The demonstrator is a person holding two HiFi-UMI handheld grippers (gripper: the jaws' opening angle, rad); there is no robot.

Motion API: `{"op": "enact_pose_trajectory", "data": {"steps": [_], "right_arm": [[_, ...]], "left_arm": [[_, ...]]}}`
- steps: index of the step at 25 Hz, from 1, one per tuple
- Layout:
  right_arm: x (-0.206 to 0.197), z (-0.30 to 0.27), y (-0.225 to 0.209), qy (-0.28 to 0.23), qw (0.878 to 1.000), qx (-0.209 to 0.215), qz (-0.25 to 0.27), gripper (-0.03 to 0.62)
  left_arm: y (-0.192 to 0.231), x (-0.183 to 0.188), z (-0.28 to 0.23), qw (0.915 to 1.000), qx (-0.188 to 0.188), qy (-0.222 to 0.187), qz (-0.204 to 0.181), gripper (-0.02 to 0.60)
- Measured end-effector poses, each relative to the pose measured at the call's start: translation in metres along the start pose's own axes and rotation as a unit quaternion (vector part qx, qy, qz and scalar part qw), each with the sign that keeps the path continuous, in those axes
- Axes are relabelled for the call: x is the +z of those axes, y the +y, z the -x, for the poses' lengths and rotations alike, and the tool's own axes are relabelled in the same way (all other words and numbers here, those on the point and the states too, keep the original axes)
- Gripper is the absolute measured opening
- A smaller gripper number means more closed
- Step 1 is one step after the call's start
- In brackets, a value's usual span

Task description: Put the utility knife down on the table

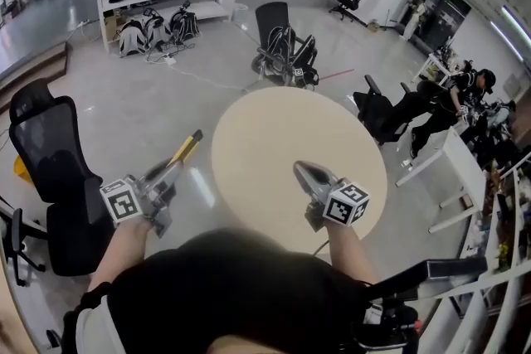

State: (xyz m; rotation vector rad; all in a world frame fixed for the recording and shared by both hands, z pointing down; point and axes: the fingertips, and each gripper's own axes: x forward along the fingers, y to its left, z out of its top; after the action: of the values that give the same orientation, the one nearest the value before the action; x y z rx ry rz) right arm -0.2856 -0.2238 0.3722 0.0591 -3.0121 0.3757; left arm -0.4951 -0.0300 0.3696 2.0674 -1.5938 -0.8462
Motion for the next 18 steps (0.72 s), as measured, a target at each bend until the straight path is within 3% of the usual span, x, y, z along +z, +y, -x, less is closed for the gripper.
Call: {"op": "enact_pose_trajectory", "data": {"steps": [6, 11, 15, 18], "right_arm": [[0.004, 0.048, -0.046, -0.004, 1.0, -0.001, 0.011, 0.015], [-0.002, 0.085, -0.088, -0.011, 1.0, -0.021, 0.006, 0.015], [-0.006, 0.088, -0.121, -0.016, 0.999, -0.04, -0.01, 0.015], [0.001, 0.075, -0.147, -0.02, 0.998, -0.059, -0.016, 0.015]], "left_arm": [[-0.005, -0.021, -0.068, 0.9999, 0.006, -0.009, 0.005, 0.074], [0.0, -0.024, -0.121, 0.9998, 0.015, 0.004, -0.014, 0.074], [0.02, -0.003, -0.16, 0.9991, 0.012, 0.017, -0.036, 0.074], [0.053, 0.037, -0.19, 0.9971, 0.028, 0.024, -0.067, 0.074]]}}
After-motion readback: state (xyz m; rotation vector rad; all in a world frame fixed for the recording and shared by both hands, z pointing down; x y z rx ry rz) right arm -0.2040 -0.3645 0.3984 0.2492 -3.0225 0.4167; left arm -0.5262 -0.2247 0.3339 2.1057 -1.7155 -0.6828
